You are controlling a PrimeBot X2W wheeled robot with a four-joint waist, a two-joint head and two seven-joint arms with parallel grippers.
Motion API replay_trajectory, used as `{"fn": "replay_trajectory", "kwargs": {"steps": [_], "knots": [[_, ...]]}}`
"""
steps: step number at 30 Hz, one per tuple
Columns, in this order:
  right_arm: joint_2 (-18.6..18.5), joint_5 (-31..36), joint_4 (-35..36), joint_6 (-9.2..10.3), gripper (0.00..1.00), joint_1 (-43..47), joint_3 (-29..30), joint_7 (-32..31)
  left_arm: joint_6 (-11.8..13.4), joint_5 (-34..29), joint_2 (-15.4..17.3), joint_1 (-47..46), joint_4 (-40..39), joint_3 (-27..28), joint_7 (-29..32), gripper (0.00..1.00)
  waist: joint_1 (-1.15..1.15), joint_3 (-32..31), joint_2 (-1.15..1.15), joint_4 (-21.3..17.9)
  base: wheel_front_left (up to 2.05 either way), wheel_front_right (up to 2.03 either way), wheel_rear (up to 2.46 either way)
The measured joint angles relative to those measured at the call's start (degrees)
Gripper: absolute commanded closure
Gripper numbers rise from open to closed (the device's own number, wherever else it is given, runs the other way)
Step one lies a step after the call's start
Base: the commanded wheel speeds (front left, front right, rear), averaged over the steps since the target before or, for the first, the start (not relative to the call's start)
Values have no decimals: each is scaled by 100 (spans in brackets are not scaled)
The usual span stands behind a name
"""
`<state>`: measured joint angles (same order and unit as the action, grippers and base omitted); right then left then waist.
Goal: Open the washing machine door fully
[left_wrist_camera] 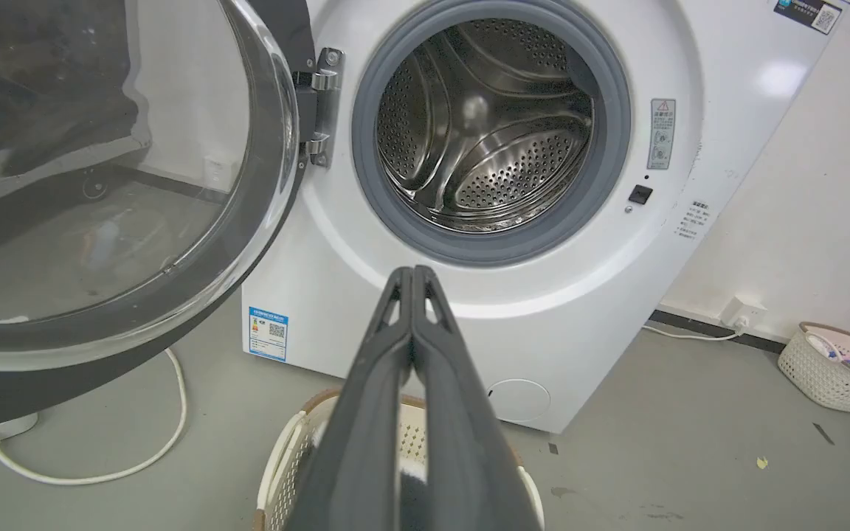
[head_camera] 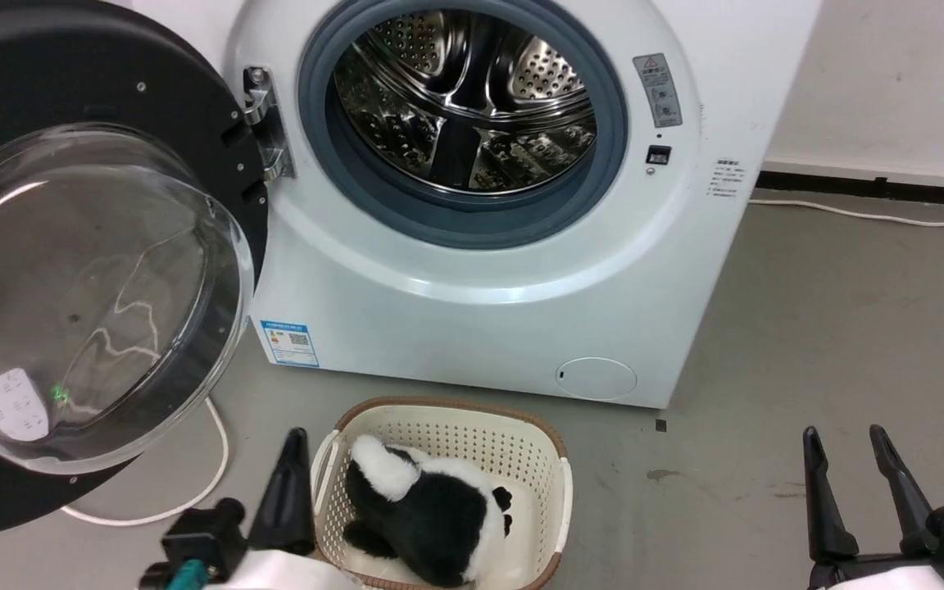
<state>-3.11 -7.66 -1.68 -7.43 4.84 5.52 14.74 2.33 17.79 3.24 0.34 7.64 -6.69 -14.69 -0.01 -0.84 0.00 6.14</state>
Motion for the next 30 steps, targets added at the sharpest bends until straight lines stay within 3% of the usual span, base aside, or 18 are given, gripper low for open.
{"fn": "replay_trajectory", "kwargs": {"steps": [2,3,4,12,30], "knots": [[0,-18,-5,0,0,46,-4,0,-1,-86,-24,37,45,-62,0,100,1,-14,0,-27,0,0,0],[1,-38,-14,0,0,69,-5,0,0,-158,-24,58,64,-82,0,65,0,-18,0,-39,0,0,0],[1,-46,-27,0,0,83,-7,0,-1,-237,-24,68,86,-103,0,0,1,-24,0,-48,0,0,0],[1,-52,-121,0,0,81,-41,0,1,-515,-38,87,315,-231,0,0,0,-51,0,-97,0,0,0],[1,-92,-121,-1,0,79,-83,0,70,-506,-42,81,259,-313,0,0,1,-38,0,-39,0,0,0]]}}
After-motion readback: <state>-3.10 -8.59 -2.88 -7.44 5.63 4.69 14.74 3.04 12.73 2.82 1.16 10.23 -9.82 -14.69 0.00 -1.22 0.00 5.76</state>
